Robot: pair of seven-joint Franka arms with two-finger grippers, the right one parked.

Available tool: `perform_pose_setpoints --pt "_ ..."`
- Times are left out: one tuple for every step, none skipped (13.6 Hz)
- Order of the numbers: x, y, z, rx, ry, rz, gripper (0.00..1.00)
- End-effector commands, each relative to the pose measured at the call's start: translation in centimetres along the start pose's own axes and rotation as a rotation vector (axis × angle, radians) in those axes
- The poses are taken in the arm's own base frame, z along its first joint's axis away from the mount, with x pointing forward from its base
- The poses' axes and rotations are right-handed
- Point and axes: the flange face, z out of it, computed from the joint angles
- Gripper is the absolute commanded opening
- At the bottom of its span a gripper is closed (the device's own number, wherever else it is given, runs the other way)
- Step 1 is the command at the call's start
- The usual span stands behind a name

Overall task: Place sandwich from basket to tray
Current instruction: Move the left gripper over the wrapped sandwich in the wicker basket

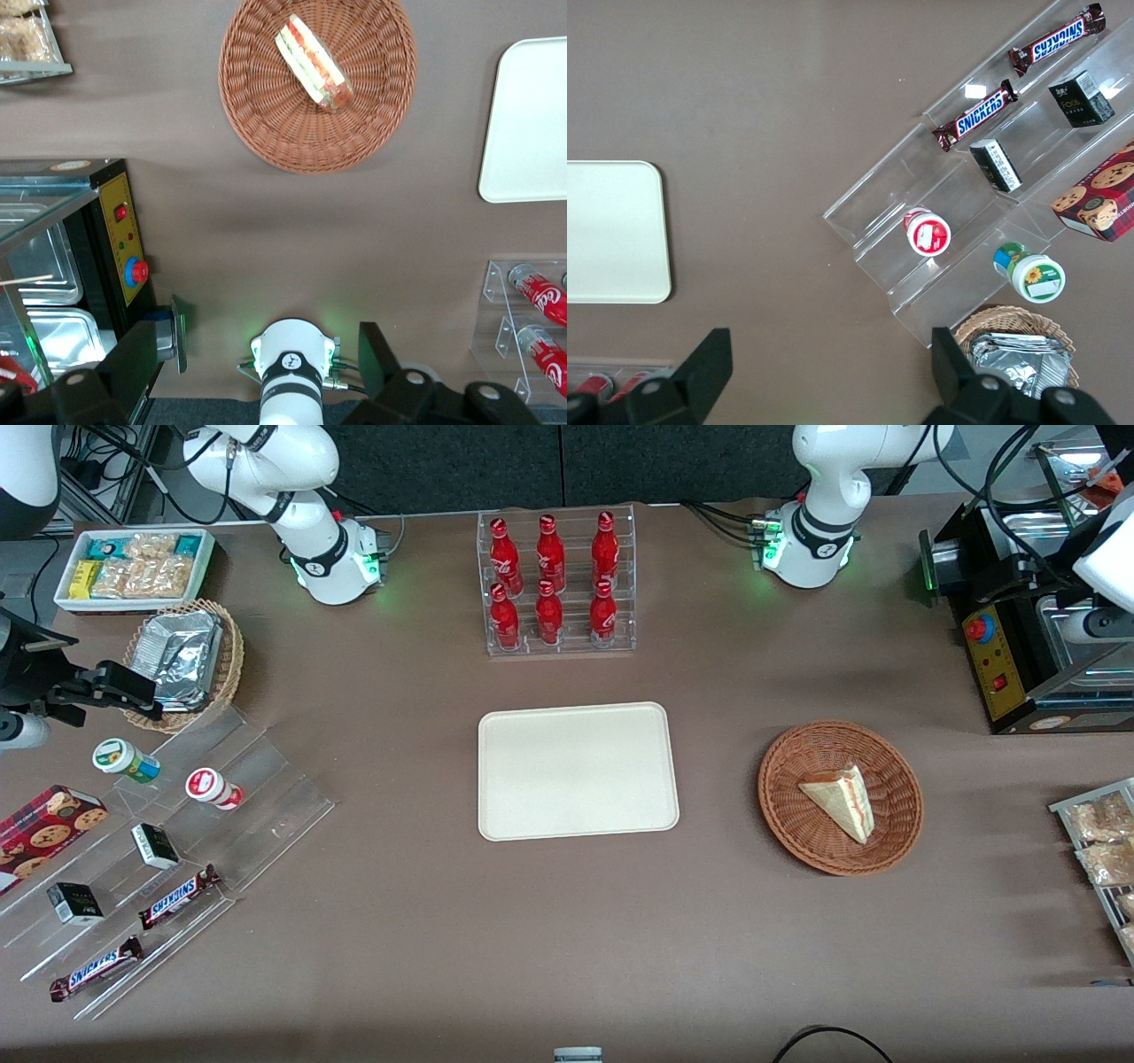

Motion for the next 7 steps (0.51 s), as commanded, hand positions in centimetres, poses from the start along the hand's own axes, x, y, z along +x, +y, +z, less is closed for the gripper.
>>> perform_pose_setpoints --pt "1.3 -0.3 -0.6 -0.008 0.037 0.012 1.0" --pt "1.6 -0.1 -0.3 -0.002 0.036 0.011 1.0" --pt "2.5 0.3 0.6 0.008 0.021 0.018 1.0" --pt "3.4 0.4 1.3 0.019 0.018 0.016 1.0" --pt "4.5 0.4 2.3 0.028 0.008 0.009 1.0" --pt "5.4 0.6 3.8 0.029 -0.009 0.012 1.0" --pt "6.1 0.7 5.0 0.03 0.002 0.0 1.0"
